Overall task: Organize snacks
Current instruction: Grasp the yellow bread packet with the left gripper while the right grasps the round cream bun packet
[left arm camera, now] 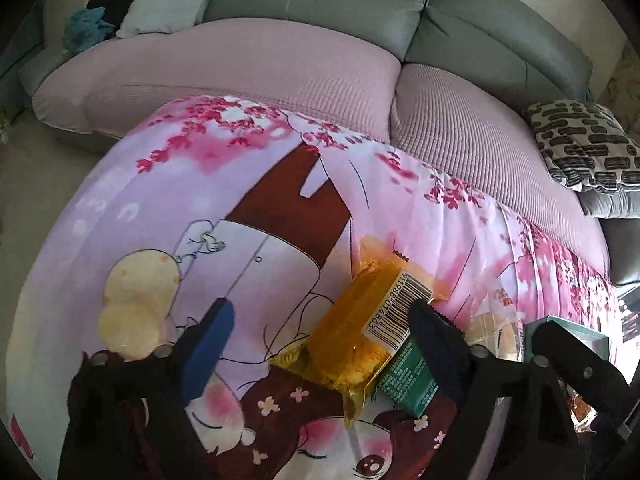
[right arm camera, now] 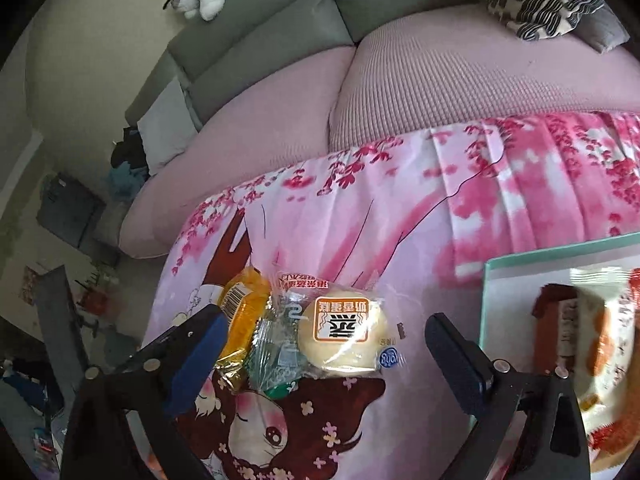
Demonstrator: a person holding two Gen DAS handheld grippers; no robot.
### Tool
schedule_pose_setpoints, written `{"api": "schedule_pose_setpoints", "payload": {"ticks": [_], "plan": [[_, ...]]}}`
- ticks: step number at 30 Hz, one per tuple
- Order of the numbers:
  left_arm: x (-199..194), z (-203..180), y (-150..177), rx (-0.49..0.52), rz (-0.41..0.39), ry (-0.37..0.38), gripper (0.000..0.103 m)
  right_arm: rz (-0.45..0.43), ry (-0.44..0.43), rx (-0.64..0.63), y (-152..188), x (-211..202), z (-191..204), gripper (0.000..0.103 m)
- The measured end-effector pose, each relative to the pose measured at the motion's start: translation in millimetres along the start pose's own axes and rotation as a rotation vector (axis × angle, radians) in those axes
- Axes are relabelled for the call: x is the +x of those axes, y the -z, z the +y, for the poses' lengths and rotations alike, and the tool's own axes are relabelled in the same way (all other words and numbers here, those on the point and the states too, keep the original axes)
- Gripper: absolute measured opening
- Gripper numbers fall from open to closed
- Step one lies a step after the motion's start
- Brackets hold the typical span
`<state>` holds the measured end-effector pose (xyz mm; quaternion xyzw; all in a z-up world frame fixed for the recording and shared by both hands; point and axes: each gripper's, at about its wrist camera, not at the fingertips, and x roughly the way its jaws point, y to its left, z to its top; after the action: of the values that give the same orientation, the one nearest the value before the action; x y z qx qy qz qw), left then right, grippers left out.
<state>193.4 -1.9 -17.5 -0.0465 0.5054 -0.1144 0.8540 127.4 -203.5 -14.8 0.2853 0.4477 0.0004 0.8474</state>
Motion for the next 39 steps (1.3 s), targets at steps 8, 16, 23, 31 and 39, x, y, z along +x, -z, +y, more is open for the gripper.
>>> {"api": "schedule_pose_setpoints", "payload": {"ticks": [8,16,23,31,39], "plan": [[7.7,-6.1,-0.7,0.016,0.01,0.058,0.082,0.06,-0.013,0.024,2.6,24.1,-2.7,0.099],[12.2,-9.5,1.8,0.02,0.034,0.106,0.065,0.067,0.03,0.01,0.9,36.4,0.6,0.099],[12.9,-9.0,2.9,0.004,0.044,0.142,0.049,0.067,0.046,-0.001,-0.4,40.8,3.5,0.093],[9.7,-4.1,3.1,-0.02,0.042,0.155,0.045,0.076,0.03,-0.01,1.8,37.0,4.5,0.08],[2.2,-1.2,5.8,-0.034,0.037,0.139,0.038,0.073,0.032,-0.012,7.6,23.1,1.7,0.066]]}}
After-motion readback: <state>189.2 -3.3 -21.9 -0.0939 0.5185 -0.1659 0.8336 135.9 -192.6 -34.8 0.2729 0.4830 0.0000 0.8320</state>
